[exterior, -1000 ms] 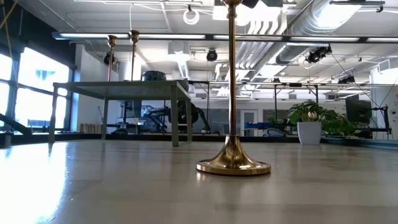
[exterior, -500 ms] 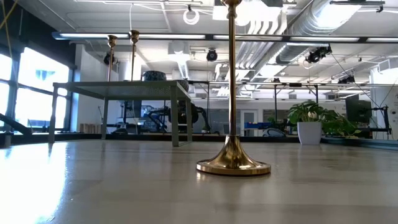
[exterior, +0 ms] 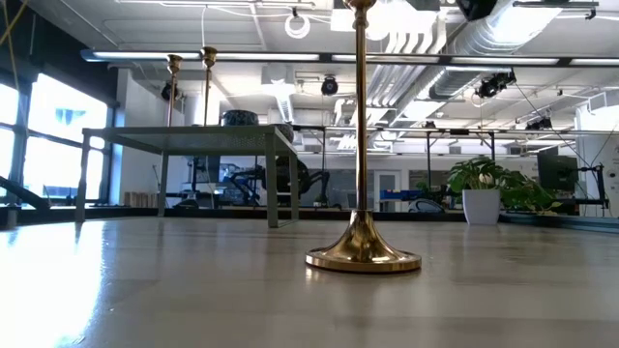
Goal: Pick & Place candle stick holders
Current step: Put the gold candle holder on the shelf
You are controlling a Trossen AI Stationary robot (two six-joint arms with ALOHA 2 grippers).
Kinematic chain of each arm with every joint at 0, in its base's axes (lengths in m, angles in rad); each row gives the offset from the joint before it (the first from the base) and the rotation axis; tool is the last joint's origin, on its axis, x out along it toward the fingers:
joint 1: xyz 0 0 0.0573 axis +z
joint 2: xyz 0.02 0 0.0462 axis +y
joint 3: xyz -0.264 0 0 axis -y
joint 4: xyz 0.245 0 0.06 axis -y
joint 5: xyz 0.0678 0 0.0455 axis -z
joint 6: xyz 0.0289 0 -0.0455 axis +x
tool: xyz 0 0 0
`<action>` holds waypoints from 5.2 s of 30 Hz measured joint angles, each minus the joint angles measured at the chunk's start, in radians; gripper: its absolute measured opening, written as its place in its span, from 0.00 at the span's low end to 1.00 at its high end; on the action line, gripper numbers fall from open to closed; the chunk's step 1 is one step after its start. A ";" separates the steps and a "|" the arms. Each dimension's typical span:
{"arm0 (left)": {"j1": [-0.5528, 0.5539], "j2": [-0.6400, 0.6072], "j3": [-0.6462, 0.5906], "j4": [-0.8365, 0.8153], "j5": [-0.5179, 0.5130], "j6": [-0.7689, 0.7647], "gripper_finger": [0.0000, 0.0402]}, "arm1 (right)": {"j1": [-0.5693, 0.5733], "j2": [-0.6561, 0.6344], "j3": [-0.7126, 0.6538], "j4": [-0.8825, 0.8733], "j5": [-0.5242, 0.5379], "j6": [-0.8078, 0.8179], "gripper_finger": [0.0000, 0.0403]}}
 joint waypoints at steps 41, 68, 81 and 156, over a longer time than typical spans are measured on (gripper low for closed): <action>0.002 -0.001 -0.021 -0.002 -0.050 0.002 0.66 | 0.008 0.204 -0.119 0.309 -0.063 0.144 0.94; 0.001 0.000 -0.020 -0.010 -0.035 -0.001 0.66 | -0.077 0.222 -0.065 0.332 -0.154 0.080 0.94; 0.001 0.000 -0.020 -0.033 -0.041 -0.031 0.66 | -0.085 0.286 0.048 0.161 -0.115 0.039 0.94; 0.001 0.001 -0.020 0.092 -0.094 -0.023 0.66 | -0.270 -0.083 0.046 0.121 -0.253 -0.266 0.23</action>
